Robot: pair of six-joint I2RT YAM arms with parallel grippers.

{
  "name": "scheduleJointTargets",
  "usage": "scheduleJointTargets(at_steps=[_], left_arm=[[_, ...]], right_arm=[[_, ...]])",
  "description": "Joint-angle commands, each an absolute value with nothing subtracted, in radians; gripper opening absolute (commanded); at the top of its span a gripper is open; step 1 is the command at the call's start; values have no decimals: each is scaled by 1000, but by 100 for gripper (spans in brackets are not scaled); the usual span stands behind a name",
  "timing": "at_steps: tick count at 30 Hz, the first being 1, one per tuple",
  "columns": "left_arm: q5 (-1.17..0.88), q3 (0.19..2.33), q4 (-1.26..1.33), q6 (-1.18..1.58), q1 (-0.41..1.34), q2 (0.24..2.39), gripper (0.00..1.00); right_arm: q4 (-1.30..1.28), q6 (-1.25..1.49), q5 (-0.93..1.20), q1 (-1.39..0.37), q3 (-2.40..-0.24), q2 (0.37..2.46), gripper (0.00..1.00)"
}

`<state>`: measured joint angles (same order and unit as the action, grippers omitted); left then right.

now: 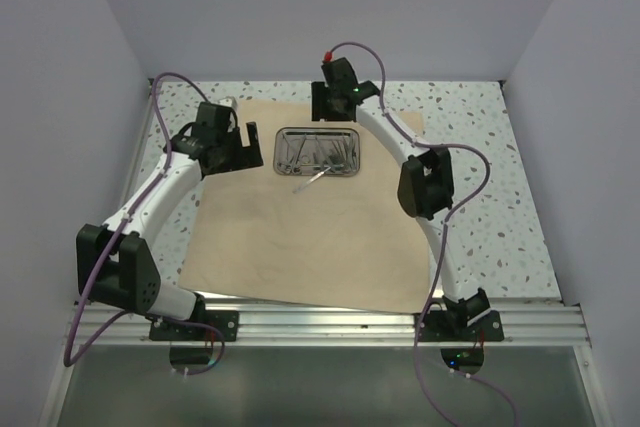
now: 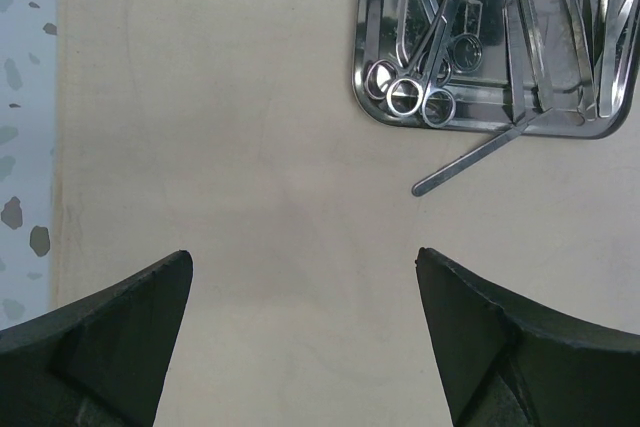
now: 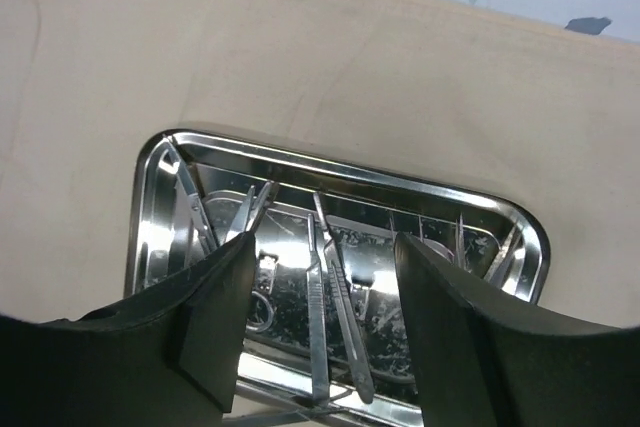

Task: Open and lay out the surgical kit
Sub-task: Pick up the medical item from the container.

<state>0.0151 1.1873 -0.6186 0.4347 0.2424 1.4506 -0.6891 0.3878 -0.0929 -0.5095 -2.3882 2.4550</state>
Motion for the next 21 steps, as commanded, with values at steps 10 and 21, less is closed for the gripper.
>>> scheduleJointTargets(at_steps=[10,21], left_arm=[[20,1169,-624,422,233,1419,97],[28,1163,-623,399,233,1442,97]], right_arm=[[-693,374,-44,-525,-2485,2575,60],[-695,360,-97,-548,-2533,2654,56]])
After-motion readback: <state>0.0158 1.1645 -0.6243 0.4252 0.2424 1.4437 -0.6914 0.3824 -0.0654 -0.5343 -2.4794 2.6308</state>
